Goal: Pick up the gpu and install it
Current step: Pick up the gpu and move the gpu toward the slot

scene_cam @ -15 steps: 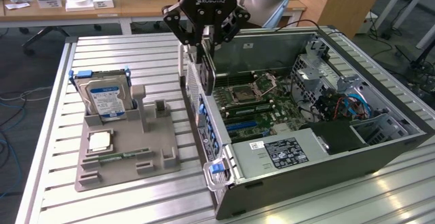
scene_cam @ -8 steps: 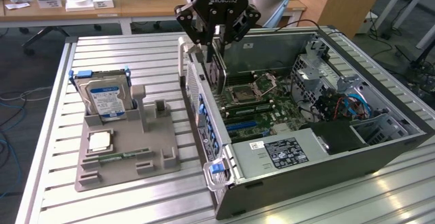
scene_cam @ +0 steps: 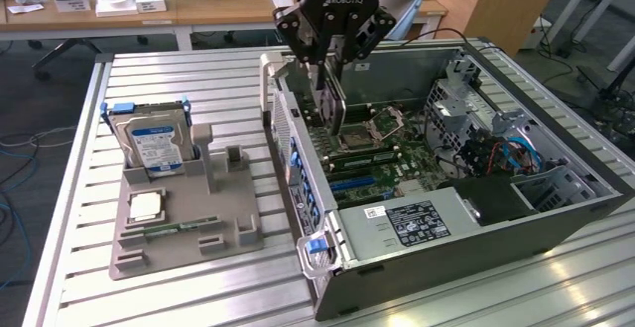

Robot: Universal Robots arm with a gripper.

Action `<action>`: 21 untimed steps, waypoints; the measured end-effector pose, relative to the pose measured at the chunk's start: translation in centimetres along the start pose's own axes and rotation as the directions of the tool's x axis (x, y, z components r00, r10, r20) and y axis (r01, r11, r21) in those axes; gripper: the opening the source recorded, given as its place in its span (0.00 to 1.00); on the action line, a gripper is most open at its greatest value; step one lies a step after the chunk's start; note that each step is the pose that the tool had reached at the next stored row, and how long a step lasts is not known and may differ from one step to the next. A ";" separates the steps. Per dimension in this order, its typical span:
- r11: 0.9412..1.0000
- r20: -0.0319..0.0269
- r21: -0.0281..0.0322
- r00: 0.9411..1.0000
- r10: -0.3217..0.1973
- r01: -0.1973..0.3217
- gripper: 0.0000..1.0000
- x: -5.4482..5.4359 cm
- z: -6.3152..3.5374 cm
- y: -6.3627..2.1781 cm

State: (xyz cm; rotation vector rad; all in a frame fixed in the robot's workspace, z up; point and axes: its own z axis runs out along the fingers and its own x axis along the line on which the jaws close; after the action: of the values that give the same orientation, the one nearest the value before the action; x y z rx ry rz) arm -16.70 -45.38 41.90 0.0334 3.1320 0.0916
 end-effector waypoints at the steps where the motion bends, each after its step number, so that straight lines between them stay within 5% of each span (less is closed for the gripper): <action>1: 1.000 0.000 0.000 1.000 0.000 0.000 0.27 -0.3 0.00 0.01; 21: 1.000 0.000 0.000 1.000 0.000 0.000 0.27 -5.5 0.07 0.32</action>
State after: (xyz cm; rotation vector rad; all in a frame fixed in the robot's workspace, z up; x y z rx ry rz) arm -11.15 -45.17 41.89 0.0333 3.1320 0.0916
